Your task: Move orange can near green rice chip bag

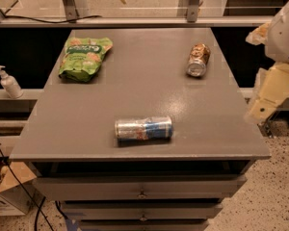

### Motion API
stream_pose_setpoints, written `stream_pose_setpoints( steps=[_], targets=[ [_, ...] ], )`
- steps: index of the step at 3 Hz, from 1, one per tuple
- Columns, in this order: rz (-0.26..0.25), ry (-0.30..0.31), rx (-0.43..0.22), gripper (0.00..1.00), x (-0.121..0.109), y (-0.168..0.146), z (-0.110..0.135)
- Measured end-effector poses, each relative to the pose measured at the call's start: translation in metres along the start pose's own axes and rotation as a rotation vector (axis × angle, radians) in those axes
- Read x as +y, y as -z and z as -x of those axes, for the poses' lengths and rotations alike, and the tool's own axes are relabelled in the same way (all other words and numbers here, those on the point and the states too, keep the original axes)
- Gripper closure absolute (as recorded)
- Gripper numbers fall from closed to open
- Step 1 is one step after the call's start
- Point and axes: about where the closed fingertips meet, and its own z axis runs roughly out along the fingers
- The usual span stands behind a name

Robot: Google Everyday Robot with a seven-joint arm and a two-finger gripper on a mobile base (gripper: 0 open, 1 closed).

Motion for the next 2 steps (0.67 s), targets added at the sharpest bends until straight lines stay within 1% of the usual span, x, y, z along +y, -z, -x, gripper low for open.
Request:
stream_pose_setpoints(
  steps=[1,2],
  targets=[
    [0.021,-0.020,-0.098,0.00,-0.0229,-0.0261,0.0174],
    [0.028,-0.023,-0.107,0.00,-0.0247,-0.0307,0.0185]
  ],
)
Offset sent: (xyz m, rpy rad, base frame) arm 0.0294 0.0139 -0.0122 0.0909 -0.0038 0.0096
